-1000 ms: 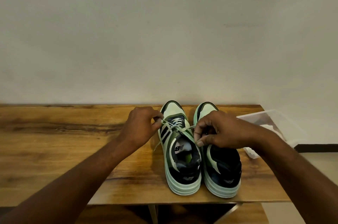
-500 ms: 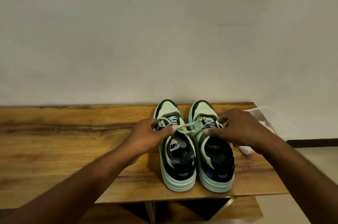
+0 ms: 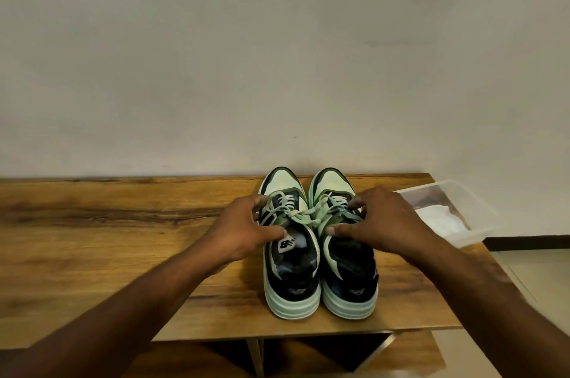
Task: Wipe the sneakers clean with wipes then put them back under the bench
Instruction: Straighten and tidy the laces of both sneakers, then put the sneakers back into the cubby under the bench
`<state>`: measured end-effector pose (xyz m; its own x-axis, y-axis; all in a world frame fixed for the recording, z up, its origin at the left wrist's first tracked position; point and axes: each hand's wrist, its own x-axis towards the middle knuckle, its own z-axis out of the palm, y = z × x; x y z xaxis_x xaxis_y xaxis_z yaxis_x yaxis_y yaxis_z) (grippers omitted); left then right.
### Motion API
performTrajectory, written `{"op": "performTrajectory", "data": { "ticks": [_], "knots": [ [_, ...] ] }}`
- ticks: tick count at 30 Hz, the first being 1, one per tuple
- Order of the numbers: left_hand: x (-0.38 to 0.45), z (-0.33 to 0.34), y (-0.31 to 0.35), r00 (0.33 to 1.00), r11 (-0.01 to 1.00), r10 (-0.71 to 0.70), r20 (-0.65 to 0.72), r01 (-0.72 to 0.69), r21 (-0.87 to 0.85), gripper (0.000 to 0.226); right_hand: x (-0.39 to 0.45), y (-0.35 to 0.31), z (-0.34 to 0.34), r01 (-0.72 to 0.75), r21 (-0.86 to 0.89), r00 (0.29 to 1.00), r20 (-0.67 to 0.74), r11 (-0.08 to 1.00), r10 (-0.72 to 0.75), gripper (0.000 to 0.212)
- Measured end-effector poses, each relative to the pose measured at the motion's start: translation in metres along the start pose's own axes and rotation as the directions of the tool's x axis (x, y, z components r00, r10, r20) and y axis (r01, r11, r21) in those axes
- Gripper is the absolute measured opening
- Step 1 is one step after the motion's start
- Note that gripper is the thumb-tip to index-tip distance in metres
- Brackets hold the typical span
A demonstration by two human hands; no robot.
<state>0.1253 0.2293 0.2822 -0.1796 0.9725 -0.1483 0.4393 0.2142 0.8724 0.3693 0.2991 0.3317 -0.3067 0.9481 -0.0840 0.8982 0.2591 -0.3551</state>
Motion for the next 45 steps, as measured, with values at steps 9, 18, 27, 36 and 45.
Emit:
{"op": "performTrajectory", "data": {
  "ticks": [9, 18, 27, 36, 45],
  "knots": [
    [-0.011, 0.012, -0.006, 0.991, 0.997, 0.054, -0.121, -0.046, 0.062, 0.064, 0.0, 0.005, 0.018, -0.022, 0.087, 0.998, -0.06, 0.996, 0.027, 0.082],
    [-0.058, 0.035, -0.007, 0.969, 0.985, 0.114, -0.221, -0.14, -0.106, 0.136, -0.015, 0.008, 0.032, -0.051, 0.503, 0.992, -0.074, 0.863, 0.102, 0.099],
    [-0.079, 0.053, -0.028, 0.955, 0.981, 0.195, -0.223, -0.187, 0.056, 0.16, -0.075, 0.011, 0.078, 0.09, 0.567, 0.956, -0.281, 0.819, 0.089, 0.115],
    [-0.068, 0.064, -0.037, 0.942, 0.985, 0.173, -0.286, -0.159, 0.073, 0.16, -0.087, 0.017, 0.121, 0.107, 0.511, 0.902, -0.411, 0.853, 0.133, 0.109],
    [-0.074, 0.083, -0.037, 0.922, 0.994, 0.104, -0.372, -0.111, 0.003, 0.14, -0.074, 0.016, 0.13, 0.113, 0.6, 0.903, -0.394, 0.792, 0.169, 0.104]
  ]
}}
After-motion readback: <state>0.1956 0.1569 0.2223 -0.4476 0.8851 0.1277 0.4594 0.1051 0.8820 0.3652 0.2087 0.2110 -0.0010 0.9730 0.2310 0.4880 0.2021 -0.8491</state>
